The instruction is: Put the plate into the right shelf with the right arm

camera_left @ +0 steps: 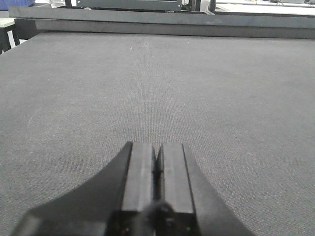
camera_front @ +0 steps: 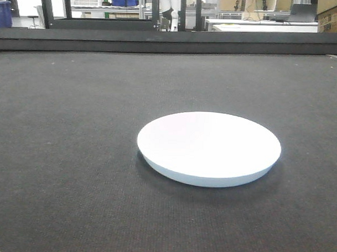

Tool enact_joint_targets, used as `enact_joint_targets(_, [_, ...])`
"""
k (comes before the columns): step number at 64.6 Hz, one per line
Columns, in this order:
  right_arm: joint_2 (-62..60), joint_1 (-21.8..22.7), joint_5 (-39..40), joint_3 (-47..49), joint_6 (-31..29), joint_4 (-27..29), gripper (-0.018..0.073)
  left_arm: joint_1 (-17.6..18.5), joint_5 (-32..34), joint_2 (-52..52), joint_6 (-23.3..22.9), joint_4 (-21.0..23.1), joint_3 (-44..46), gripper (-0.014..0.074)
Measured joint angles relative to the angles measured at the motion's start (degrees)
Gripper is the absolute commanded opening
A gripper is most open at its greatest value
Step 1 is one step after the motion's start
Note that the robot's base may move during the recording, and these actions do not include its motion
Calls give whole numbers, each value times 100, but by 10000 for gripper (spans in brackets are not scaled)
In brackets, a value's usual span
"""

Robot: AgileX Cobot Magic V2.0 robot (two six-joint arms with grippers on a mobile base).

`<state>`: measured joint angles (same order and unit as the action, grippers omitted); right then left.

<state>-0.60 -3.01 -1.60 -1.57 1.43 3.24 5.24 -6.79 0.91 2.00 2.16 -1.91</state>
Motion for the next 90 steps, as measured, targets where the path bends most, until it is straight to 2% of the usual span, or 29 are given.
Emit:
enact_joint_targets(21, [0,0,69,0,0,0,56,0,0,0,0,0,0,-47])
enact_joint_targets(45, [0,0,700,1,0,0,56,0,0,0,0,0,0,-47])
enact_joint_targets(49, [0,0,303,205,10,0,56,0,0,0,0,0,0,-47])
enact_joint_targets(59, [117,0,-1288,1286,10,0,56,0,0,0,0,0,0,-47])
enact_joint_targets(71, [1234,-10,-3168,2968,-26,119,56,0,0,0,0,0,0,-47])
enact_joint_targets(80, [2629,-10,-4212,3857,-940,596,56,0,0,0,0,0,0,-47])
enact_joint_targets(90, [4121,-10,-4707,4495,-1868,1387,56,0,0,0,0,0,0,-47])
